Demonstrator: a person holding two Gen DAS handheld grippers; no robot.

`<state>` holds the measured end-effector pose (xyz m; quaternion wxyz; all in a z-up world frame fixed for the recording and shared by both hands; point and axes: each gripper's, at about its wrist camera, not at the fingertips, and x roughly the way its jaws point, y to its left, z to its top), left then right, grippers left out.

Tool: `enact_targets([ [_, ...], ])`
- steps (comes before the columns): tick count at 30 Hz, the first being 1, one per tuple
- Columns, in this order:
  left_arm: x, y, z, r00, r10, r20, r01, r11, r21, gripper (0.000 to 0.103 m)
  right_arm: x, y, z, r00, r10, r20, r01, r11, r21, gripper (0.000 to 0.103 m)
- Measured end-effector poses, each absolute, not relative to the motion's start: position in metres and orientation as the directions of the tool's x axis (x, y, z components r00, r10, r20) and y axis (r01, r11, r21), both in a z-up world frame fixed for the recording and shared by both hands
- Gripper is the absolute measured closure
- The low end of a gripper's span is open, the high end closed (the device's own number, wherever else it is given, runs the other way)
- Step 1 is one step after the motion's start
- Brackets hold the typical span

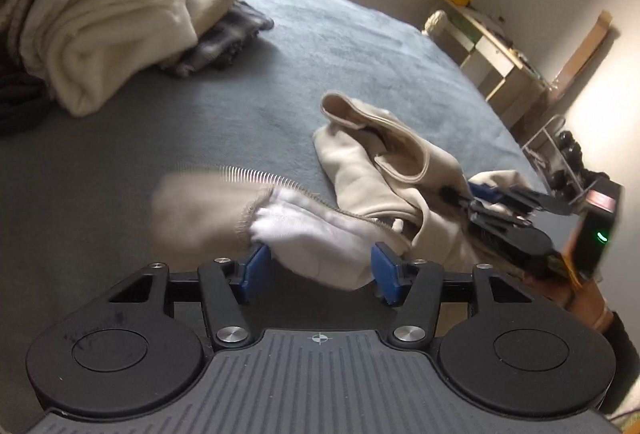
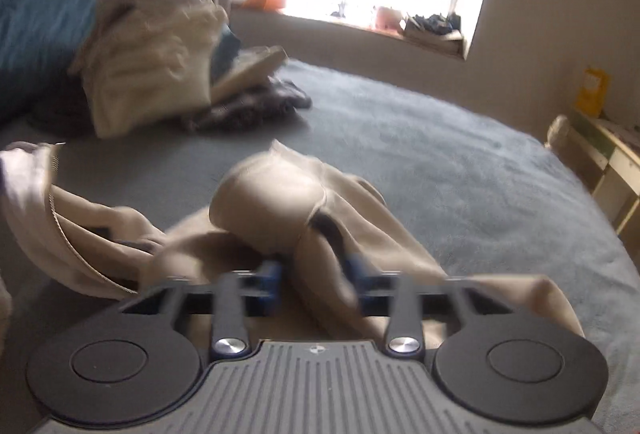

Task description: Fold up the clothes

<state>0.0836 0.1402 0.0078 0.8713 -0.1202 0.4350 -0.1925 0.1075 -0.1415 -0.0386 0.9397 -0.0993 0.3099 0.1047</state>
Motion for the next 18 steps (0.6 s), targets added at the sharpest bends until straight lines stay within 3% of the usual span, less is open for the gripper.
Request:
enact_targets([
  [5,0.08,0.134,0.013,0.582,-0.457,-0.673,0.284,0.889,-0.358,0.041,0.105,-0.191,-0.01,0.833,0.163,-0.528,-0.137,0.987,0.089,0.1],
  [10,0.1,0.074,0.003,0.521,-0.532,-0.668,0.431,0.839,-0.332,0.038,0.111,-0.266,0.025,0.886,0.114,-0.449,0.002,0.968,0.25,0.1],
  [18,0.134,-0.012,-0.039,0.444,-0.525,-0.727,0.542,0.803,-0.248,0.038,0.163,-0.379,0.017,0.888,0.005,-0.461,0.216,0.878,0.427,0.1],
])
